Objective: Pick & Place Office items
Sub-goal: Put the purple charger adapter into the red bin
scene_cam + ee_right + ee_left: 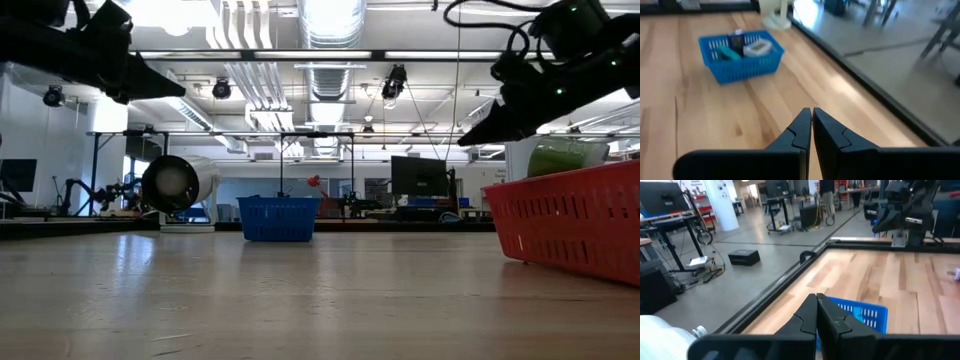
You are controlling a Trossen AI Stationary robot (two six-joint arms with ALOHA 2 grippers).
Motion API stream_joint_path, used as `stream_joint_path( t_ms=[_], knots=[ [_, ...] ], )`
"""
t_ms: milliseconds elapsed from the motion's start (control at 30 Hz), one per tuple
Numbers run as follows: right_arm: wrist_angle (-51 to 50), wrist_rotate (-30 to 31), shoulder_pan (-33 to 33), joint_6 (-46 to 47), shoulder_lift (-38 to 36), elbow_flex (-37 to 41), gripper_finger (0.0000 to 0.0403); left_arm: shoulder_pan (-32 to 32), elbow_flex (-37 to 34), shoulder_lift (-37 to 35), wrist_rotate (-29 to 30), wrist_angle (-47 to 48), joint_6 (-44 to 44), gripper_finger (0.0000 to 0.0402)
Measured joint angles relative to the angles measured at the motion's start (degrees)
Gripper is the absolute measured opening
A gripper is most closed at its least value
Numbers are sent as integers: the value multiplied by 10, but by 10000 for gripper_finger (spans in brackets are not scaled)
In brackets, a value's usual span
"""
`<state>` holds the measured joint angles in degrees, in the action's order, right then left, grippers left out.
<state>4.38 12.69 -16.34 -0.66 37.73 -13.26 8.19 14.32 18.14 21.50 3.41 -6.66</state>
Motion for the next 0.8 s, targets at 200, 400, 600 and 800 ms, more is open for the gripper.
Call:
stream_joint_path(
  t_ms=[200,400,600,800],
  knots=[
    [-25,0,0,8,63,-27,13,0,14,40,0,0,-4,2],
    [-23,0,0,11,118,-43,13,0,17,47,0,0,2,5],
    [-19,-10,0,11,154,-55,13,0,16,59,0,0,25,2],
    [-16,-12,1,16,169,-62,13,0,16,89,-4,0,41,4]
  ],
)
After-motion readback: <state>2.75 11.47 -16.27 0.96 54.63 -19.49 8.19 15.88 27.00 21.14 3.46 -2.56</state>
